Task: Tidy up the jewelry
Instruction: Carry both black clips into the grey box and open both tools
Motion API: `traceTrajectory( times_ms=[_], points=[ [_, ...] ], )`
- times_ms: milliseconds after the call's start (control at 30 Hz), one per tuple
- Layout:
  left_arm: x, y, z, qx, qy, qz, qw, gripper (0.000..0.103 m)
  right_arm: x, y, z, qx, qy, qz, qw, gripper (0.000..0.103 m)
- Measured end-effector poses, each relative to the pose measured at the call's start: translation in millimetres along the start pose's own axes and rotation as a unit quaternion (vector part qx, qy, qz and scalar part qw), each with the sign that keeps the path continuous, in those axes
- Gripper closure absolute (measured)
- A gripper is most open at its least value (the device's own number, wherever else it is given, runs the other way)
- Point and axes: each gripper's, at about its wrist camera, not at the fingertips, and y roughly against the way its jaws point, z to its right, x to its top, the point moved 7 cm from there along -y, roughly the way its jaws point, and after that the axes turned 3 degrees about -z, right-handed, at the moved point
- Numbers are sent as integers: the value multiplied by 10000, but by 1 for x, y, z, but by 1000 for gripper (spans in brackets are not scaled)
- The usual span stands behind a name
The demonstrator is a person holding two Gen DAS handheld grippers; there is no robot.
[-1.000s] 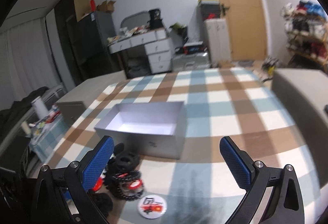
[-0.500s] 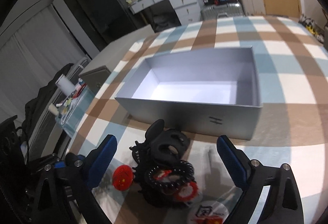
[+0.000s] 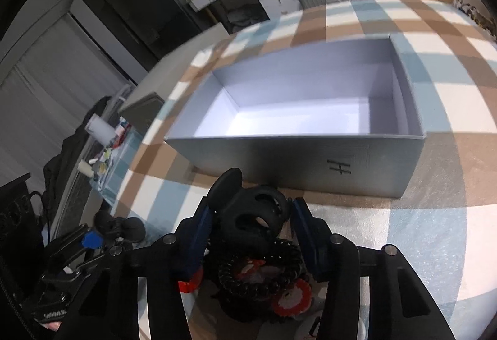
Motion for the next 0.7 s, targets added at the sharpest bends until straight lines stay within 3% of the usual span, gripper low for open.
traceTrajectory(
  times_ms=[267,400,533,700],
  points=[
    [25,8,-1,84,-72,245,9996,62,16,42,-23,209,496,780,9955,53],
    [49,7,4,94,-240,413,9988,62,36,71,-28,114,772,1266,9889,53],
    [74,1,8,9,-335,520,9981,62,60,87,-23,-83,997,1552,9828,53],
    [100,-33,12,-84,-367,281,9989,62,82,74,-10,-1002,1528,1424,9728,53]
  ],
)
